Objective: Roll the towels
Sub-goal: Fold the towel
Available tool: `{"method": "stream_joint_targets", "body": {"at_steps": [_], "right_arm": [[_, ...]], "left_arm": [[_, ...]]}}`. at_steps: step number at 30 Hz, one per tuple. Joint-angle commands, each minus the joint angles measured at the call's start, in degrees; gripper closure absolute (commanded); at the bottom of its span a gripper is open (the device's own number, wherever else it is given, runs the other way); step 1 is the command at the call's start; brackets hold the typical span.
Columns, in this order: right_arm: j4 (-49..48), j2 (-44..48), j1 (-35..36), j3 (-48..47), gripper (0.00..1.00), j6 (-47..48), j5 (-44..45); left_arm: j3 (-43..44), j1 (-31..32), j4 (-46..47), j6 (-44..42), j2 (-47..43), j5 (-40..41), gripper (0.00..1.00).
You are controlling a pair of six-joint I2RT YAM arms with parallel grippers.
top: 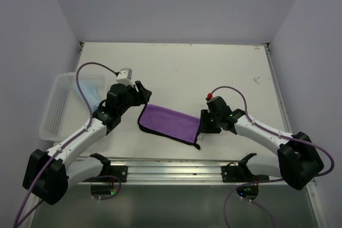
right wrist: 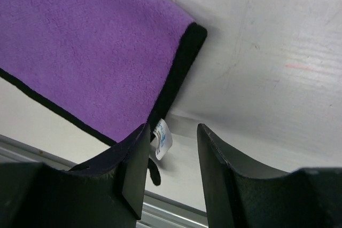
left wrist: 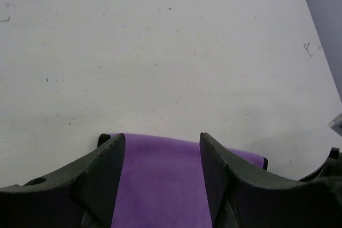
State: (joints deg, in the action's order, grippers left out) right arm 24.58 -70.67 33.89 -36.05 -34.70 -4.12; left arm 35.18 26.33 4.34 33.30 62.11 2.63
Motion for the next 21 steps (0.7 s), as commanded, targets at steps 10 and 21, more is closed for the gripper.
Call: {"method": "stream_joint_targets", "body": {"at_steps": [10, 21], "right_arm": [[-6.9, -2.5, 3.1, 2.6, 0.56, -8.5, -0.3], [-4.5, -7.8, 5.4, 0.7, 0.62, -11.0, 5.4]], "left_arm": [[13.9, 0.0, -18.1, -5.7, -5.6, 8.3, 0.02], [16.0, -0.6, -28.0, -6.9, -3.6, 29.3, 0.01]]}}
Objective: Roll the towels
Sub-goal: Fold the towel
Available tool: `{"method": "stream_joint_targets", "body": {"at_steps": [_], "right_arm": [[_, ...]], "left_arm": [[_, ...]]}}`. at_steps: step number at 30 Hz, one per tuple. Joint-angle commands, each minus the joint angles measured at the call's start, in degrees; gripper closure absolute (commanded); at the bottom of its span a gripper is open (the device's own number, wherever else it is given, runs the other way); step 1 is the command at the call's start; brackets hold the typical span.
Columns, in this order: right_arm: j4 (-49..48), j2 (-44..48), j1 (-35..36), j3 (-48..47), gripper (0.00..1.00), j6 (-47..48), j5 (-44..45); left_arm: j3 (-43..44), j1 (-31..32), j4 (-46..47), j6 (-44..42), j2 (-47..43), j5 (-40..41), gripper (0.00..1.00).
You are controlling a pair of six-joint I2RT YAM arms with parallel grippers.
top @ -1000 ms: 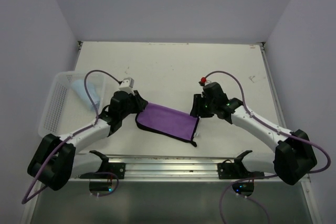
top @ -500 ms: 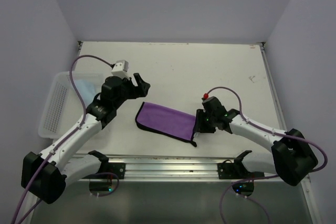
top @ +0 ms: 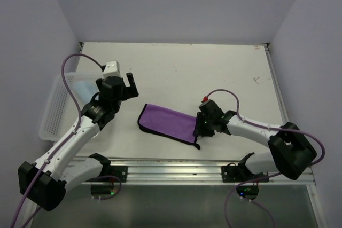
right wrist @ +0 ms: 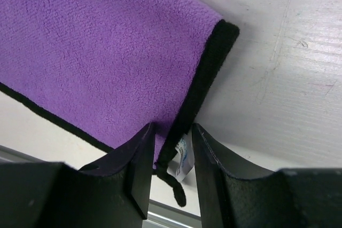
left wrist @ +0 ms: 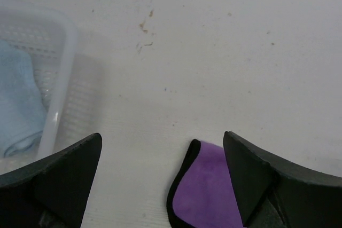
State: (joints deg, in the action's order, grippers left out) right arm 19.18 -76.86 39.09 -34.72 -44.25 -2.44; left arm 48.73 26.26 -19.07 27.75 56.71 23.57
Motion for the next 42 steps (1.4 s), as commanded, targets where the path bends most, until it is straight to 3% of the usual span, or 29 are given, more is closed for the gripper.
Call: {"method": "stream_joint_targets", "body": {"at_steps": [1, 11, 18, 23, 31, 42], "right_arm": [[1.5, -2.0, 0.2, -0.8, 0.62, -1.6, 3.9], [2.8, -3.4, -0.1, -3.2, 0.82, -0.9, 6.1], [4.5, -4.9, -6.4, -7.5, 1.0, 4.8, 4.2], [5.2, -7.0, -12.5, -12.3, 1.0, 11.5, -1.0], [15.7, -17.3, -15.8, -27.4, 1.0, 27.5, 2.3], [29.2, -21.5, -15.6, -37.9, 1.0, 31.6, 5.9]], "left_arm": [[2.2, -0.6, -4.7, -1.3, 2.3, 10.3, 0.0], [-3.1, -1.8, -3.0, 0.8, 3.0, 12.2, 0.01], [-6.0, -1.8, -1.9, 3.6, 0.3, 13.6, 0.0], [-6.8, -1.8, -0.9, 3.5, 0.2, 9.9, 0.0], [-6.5, -1.8, -1.5, 4.2, 0.0, 10.4, 0.0], [-6.3, -1.7, -0.2, 2.1, -0.6, 5.4, 0.0]]}}
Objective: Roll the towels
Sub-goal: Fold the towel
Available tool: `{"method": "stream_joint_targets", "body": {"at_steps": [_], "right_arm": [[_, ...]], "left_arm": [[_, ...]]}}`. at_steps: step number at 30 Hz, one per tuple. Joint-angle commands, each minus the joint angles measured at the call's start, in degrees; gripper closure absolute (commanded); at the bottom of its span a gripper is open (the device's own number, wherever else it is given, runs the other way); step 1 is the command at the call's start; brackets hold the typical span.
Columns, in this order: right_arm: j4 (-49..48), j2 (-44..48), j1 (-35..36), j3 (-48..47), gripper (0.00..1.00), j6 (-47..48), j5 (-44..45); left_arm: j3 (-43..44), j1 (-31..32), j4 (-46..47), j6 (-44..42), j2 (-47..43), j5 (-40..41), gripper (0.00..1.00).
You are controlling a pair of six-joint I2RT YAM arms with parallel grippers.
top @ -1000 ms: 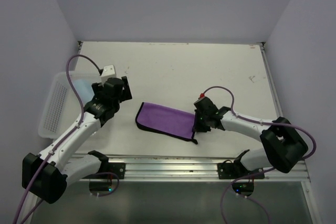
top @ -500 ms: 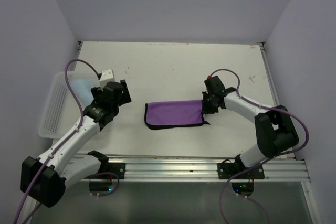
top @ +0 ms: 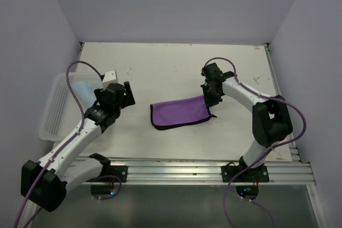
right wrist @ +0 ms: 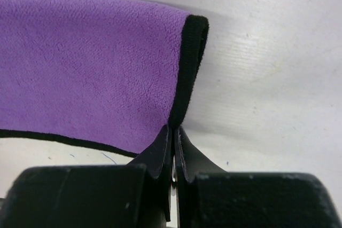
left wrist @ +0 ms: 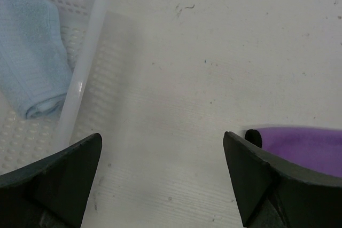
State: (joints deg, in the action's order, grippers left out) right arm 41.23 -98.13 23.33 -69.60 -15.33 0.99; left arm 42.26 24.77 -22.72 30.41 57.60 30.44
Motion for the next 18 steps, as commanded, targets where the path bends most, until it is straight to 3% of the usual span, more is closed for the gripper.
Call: {"method": "stream_joint_targets", "body": {"at_steps": [1, 9, 18], "right_arm": [[7.9, -0.4, 0.2, -3.4, 1.0, 2.9, 2.9], [14.0, -3.0, 6.8, -8.3, 1.0, 3.1, 10.9], [17.8, -8.0, 14.4, -18.8, 1.0, 0.8, 11.8]], "left_arm": [[0.3, -0.3, 3.5, -0.5, -1.6, -1.8, 0.0], [0.8, -0.3, 2.9, -0.1, -1.1, -2.4, 0.0], [0.7, -0.3, 3.1, -0.4, -1.8, -2.8, 0.0]]}}
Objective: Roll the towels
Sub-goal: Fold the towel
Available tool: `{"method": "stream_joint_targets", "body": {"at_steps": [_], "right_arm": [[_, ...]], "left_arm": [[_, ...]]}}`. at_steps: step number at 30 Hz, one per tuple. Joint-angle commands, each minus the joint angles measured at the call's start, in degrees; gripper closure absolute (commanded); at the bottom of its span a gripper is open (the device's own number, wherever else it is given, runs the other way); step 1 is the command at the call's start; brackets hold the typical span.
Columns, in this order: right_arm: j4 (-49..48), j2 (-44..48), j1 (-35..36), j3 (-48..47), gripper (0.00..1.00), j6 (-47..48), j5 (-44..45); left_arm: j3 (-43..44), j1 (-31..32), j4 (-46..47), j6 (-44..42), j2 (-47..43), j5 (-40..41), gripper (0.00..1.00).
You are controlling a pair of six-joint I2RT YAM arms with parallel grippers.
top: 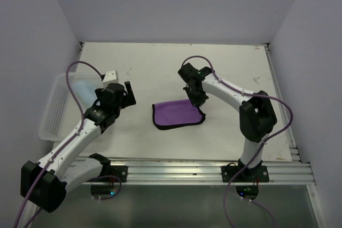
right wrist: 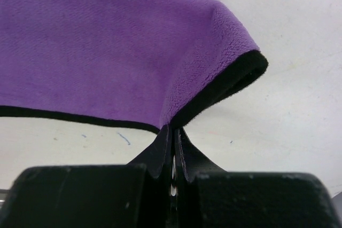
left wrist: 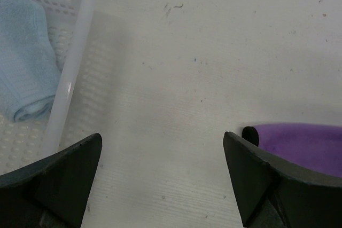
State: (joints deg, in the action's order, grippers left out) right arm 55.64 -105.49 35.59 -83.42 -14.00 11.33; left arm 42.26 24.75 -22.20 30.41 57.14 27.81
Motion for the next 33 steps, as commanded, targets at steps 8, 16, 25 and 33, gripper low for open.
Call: {"method": "stream_joint_targets", "body": {"at_steps": [8, 16, 25, 33], "right_arm": [[5.3, -5.4, 6.6, -13.0, 1.0, -2.1, -1.1], [5.6, -9.4, 9.1, -17.2, 1.0, -2.9, -0.7], [2.1, -7.9, 9.1, -14.8, 1.0, -4.0, -1.8], [-1.1, -7.2, 9.1, -14.4, 1.0, -4.6, -6.9]], "left_arm": [[0.6, -0.2, 2.8, -0.3, -1.3, -1.2, 0.01], [0.5, -0.2, 3.6, -0.6, 2.1, -10.9, 0.14], [-0.7, -0.1, 6.1, 2.3, 6.7, -22.3, 0.59], [-2.0, -0.1, 7.6, 7.0, 14.4, -31.2, 1.0]]}}
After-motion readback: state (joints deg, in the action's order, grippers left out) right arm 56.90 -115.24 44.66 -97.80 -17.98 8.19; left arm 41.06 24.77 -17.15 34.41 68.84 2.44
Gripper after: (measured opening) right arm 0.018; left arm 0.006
